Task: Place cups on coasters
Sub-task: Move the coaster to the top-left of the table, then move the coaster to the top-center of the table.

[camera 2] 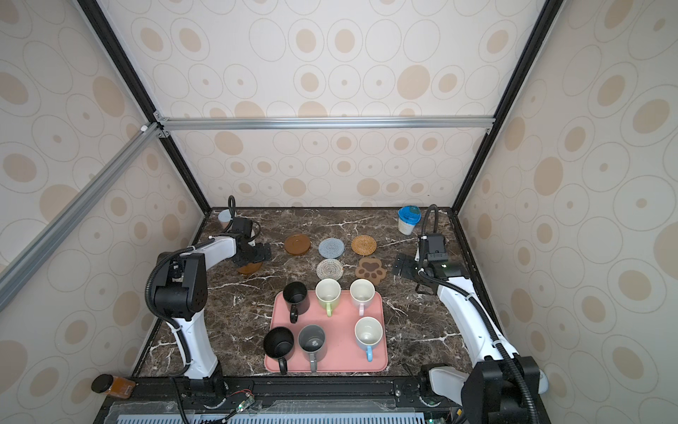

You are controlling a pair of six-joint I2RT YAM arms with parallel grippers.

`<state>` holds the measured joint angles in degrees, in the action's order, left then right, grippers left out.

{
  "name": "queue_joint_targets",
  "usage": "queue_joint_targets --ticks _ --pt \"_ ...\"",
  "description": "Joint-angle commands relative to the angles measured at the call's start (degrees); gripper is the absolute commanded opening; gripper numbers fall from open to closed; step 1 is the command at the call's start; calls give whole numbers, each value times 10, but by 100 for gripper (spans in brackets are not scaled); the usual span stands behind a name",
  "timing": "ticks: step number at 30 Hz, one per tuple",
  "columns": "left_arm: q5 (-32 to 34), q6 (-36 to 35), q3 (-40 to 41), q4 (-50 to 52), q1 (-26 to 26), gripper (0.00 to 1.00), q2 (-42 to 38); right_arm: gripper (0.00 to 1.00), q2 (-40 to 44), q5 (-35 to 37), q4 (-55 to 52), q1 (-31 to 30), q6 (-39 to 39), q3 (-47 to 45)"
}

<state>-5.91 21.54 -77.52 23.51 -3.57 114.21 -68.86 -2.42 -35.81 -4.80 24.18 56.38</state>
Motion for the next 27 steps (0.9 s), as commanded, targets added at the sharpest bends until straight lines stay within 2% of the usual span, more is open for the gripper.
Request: queue_joint_targets --ticks 1,11,15,20,27 --pt "-9 -11 -22 30 -6 100 -13 100 5 8 -11 0 5 -8" --pt "-33 -18 -73 43 -39 100 -21 100 8 13 -14 0 5 -7" --pt "-53 -16 -92 11 -61 100 -17 100 9 17 -13 0 -2 -5" --pt "-85 4 -137 -32 -89 100 22 100 3 11 -21 0 -5 9" --pt "-110 24 -239 -41 -126 100 114 100 6 -9 -26 0 1 5"
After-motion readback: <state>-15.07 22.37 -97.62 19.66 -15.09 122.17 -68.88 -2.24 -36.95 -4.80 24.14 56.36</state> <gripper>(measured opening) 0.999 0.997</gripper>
